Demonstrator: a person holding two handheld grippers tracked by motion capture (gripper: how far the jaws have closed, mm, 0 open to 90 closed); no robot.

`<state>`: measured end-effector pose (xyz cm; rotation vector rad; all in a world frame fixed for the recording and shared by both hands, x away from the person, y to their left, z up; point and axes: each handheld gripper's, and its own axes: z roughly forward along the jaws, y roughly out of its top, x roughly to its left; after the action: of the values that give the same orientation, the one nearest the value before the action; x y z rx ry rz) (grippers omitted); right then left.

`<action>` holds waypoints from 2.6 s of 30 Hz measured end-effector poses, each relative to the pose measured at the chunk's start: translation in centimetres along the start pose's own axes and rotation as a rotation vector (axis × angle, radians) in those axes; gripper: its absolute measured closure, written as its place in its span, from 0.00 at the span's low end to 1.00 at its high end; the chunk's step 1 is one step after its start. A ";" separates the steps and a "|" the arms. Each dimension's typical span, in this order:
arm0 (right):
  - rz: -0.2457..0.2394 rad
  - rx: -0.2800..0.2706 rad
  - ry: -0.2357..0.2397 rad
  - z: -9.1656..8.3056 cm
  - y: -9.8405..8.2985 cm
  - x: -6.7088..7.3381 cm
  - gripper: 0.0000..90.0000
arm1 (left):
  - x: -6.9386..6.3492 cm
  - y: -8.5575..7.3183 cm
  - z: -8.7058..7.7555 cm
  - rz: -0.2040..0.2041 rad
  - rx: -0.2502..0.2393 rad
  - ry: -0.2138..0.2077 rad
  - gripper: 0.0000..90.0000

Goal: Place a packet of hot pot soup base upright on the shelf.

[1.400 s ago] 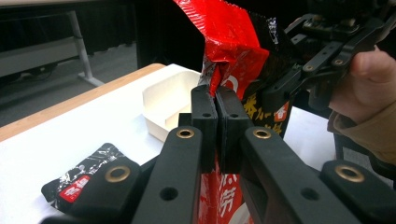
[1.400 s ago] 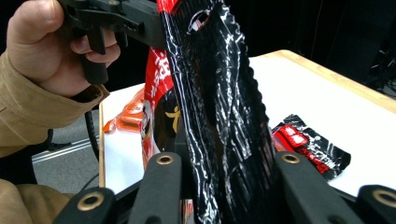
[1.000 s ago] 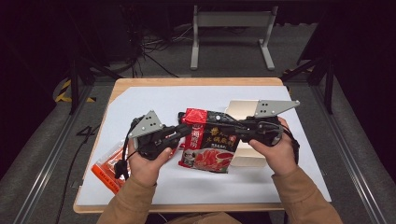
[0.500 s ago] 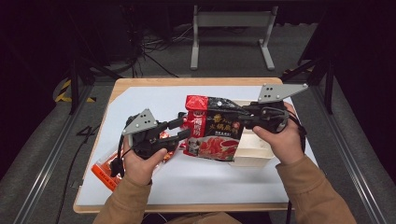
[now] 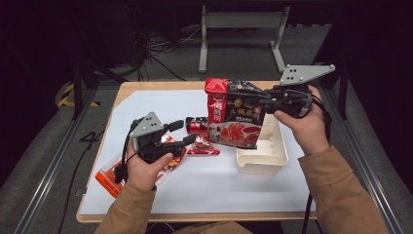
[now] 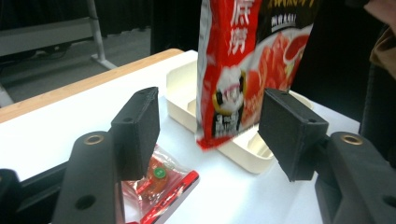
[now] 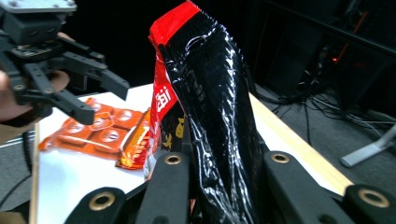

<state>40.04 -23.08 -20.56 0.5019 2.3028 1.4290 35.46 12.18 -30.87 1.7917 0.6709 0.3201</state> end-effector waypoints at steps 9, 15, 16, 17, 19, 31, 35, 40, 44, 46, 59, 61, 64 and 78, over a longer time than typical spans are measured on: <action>-0.012 -0.003 -0.058 -0.3 -0.1 -2.5 0.86 | 0.9 -0.5 0.2 -0.012 0.030 0.021 0.40; -0.045 0.002 -0.097 -0.3 -0.4 -3.9 0.86 | 1.0 -0.6 0.2 -0.018 0.040 0.028 0.40; -0.045 0.005 -0.111 -0.2 -0.6 -4.5 0.86 | 1.1 -0.6 0.2 -0.021 0.040 0.033 0.40; -0.043 0.007 -0.118 -0.2 -0.7 -4.8 0.86 | 1.1 -0.6 0.2 -0.021 0.040 0.033 0.39; -0.039 0.007 -0.122 -0.2 -0.8 -5.0 0.86 | 1.1 -0.7 0.1 -0.027 0.042 0.034 0.39; -0.009 0.029 -0.162 0.0 -2.1 -8.3 0.86 | 1.4 -0.9 0.3 -0.036 0.050 0.042 0.39; -0.015 0.039 -0.171 0.2 -2.5 -9.1 0.86 | 1.4 -0.9 0.3 -0.035 0.054 0.045 0.39; -0.010 0.032 -0.172 0.6 -3.1 -9.9 0.86 | 1.5 -0.9 0.4 -0.030 0.059 0.047 0.39; -0.016 0.037 -0.172 0.9 -3.5 -10.4 0.86 | 1.5 -1.0 0.4 -0.037 0.060 0.049 0.39; -0.024 0.041 -0.175 1.1 -3.8 -10.7 0.86 | 1.6 -1.0 0.4 -0.036 0.061 0.047 0.39; -0.023 0.035 -0.185 1.9 -5.9 -11.8 0.86 | 1.7 -1.1 0.4 -0.041 0.065 0.050 0.39; -0.031 0.031 -0.185 2.0 -6.2 -11.9 0.86 | 1.7 -1.1 0.5 -0.043 0.067 0.048 0.39; -0.028 0.033 -0.183 2.1 -6.7 -12.0 0.86 | 1.6 -1.1 0.5 -0.042 0.069 0.046 0.39; -0.050 0.017 -0.177 2.4 -7.8 -11.6 0.85 | 1.7 -1.2 0.5 -0.043 0.072 0.048 0.38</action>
<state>50.50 -30.17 -27.01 0.5490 2.1735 1.2887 36.79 12.99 -32.33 1.8402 0.7626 0.3139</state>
